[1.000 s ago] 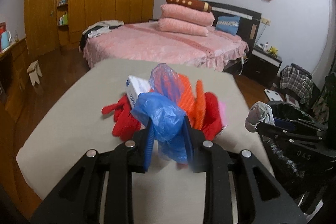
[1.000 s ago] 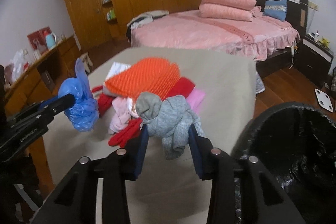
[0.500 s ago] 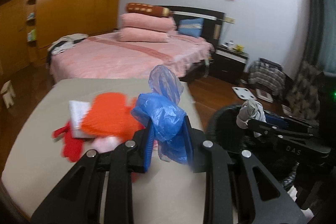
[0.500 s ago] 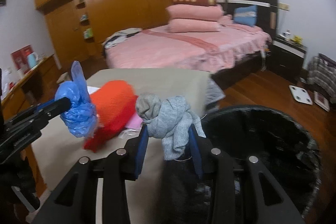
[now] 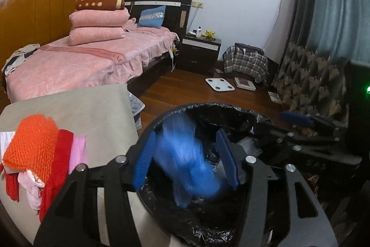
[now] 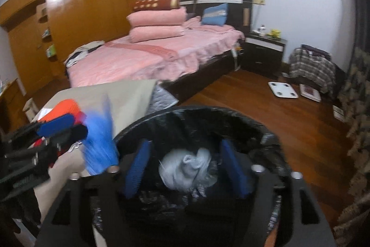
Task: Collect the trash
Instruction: 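Open both tools to drop the bag and sock into the bin, then grasp the light pink sock with the left tool while the right tool grasps the red glove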
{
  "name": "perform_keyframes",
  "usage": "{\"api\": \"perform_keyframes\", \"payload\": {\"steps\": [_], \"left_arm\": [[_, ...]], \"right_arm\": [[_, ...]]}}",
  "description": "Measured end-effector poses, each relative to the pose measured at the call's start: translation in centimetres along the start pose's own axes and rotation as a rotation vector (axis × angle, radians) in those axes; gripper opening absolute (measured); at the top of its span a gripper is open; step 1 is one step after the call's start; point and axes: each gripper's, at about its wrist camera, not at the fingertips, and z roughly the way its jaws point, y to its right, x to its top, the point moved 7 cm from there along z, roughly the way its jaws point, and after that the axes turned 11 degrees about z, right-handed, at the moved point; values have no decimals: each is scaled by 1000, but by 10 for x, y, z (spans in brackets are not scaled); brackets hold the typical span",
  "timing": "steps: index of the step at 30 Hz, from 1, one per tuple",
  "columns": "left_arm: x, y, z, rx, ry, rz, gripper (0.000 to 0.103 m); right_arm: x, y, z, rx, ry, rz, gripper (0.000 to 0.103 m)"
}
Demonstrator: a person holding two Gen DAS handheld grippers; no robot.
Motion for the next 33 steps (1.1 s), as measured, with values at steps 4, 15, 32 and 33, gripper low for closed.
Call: {"api": "perform_keyframes", "payload": {"steps": [4,15,32,33], "left_arm": [[-13,-18,-9,58,-11,-16,66],[-56,-136,-92,398,-14,-137,82],[-122,-222,-107,526,-136,-251,70],[-126,-223,-102,520,-147,-257,69]], "right_arm": [[0,-1,-1,-3,23,-12,93],[-23,-103,22,182,-28,-77,97],[-79,-227,81,291,-137,-203,78],[-81,-229,83,290,-143,-212,76]]}}
